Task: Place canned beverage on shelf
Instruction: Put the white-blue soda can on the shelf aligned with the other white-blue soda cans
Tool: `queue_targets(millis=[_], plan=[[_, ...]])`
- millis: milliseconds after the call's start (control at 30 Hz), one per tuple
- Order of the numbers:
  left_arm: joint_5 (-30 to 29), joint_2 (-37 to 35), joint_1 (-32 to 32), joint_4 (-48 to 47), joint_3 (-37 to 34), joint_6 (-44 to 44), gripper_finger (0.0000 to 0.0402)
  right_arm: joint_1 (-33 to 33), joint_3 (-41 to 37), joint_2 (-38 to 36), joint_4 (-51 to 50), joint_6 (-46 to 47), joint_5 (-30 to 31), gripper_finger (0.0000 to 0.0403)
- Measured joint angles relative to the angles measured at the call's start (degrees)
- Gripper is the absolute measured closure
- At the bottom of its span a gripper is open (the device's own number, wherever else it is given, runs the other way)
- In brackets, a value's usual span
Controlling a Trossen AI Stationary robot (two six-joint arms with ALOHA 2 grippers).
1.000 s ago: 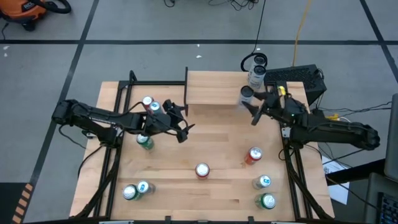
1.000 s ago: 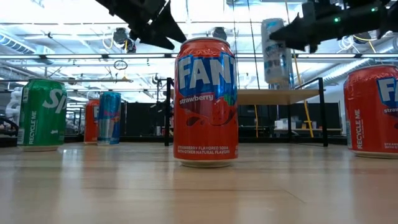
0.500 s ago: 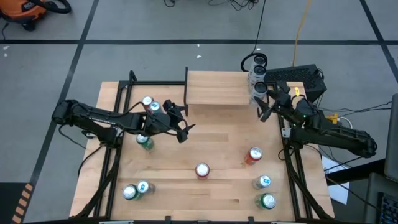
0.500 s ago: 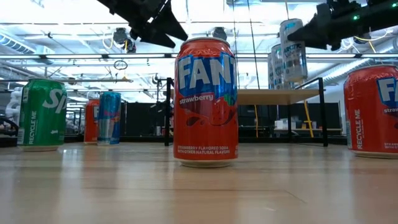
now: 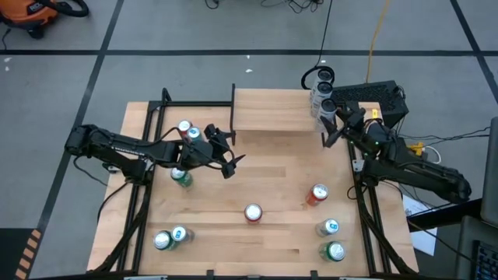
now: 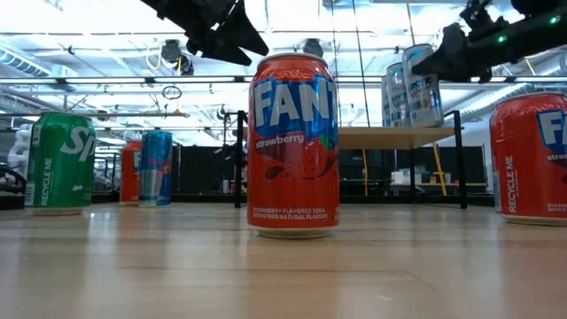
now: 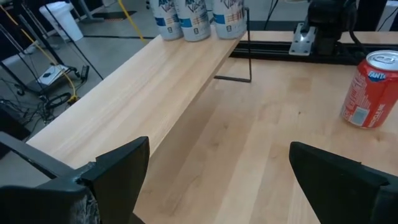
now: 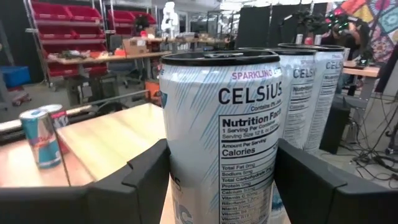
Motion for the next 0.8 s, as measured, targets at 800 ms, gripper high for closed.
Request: queue_targets(millis=[800], plan=[[0.0,0.02,0.31,0.02,0.02,0.04,0.0016,-3.07,-2.64,2.06,6.14,-0.68,-1.64,0.0134]])
